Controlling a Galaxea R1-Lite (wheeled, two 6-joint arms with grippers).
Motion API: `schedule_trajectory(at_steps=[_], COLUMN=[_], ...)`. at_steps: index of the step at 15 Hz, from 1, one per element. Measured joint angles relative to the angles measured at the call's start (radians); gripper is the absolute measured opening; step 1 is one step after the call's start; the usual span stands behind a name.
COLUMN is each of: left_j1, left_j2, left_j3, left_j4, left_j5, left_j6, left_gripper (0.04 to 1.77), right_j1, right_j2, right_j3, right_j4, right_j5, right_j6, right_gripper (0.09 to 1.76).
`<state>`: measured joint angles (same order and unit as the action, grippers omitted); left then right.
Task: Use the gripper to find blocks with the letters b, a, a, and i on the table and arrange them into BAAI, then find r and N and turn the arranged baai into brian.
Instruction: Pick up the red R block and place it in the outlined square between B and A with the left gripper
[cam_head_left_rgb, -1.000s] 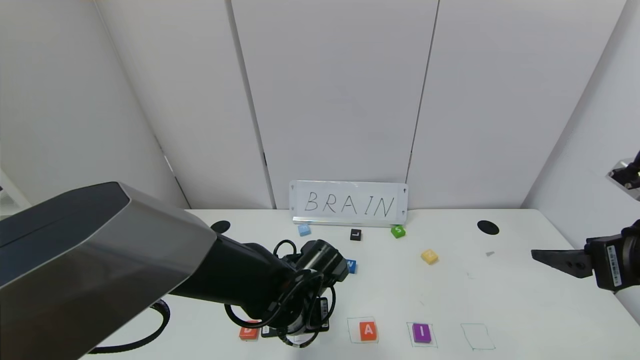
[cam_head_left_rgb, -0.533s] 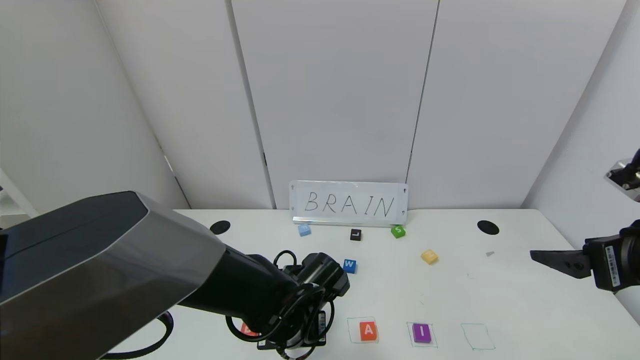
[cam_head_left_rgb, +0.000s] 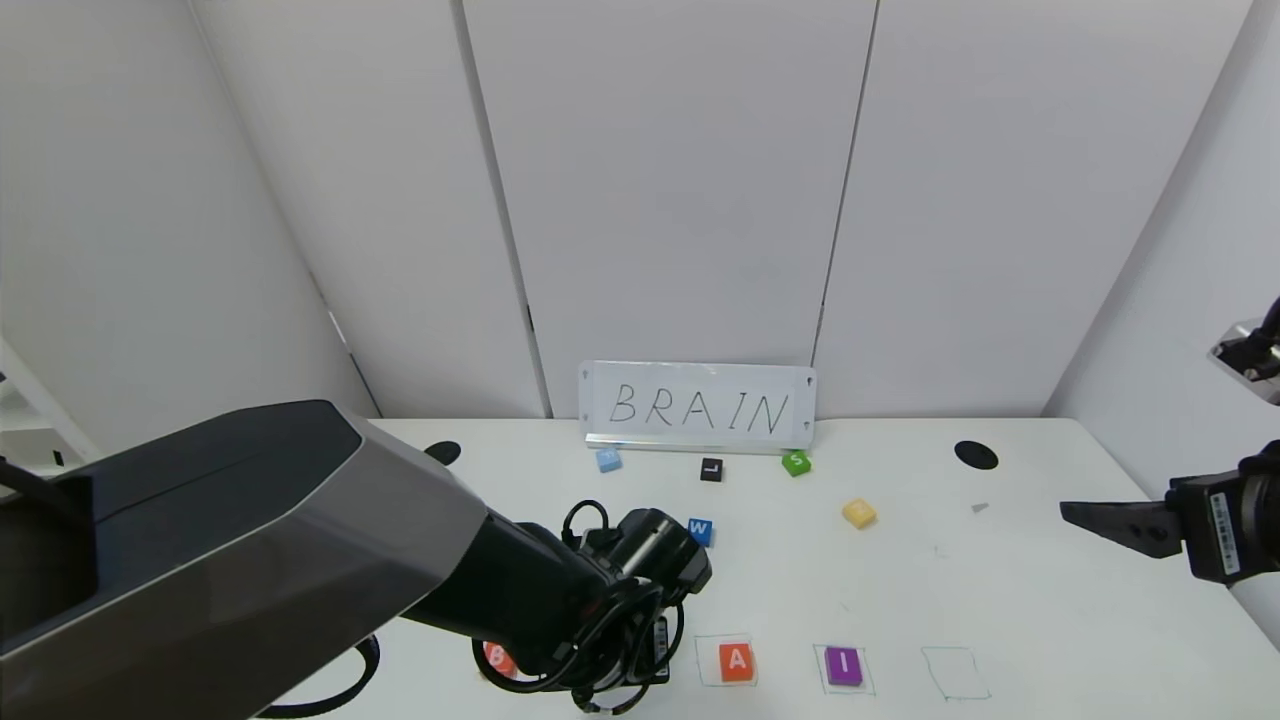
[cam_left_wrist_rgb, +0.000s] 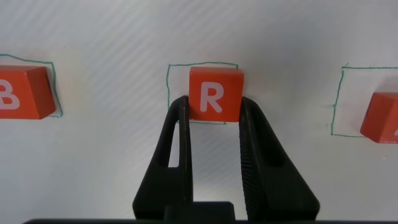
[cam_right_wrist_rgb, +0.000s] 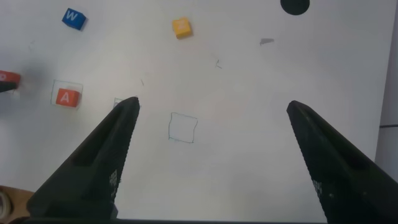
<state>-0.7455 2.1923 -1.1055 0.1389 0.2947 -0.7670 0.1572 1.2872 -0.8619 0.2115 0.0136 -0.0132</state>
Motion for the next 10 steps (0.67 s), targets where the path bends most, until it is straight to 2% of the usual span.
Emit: schedule_trajectory(at_steps=[10], left_j1=[0.001], left_j2=[-0.006], left_j3=[0.011], left_j4=[0.021], left_j5=[-0.001], left_j6=[0.017], left_gripper=[0.50], right_j1=[0.008], right_j2=[0.000], right_j3=[0.003], right_j4=[0.000], right_j5=[0.000], right_j6=[0.001], right_gripper=[1.71])
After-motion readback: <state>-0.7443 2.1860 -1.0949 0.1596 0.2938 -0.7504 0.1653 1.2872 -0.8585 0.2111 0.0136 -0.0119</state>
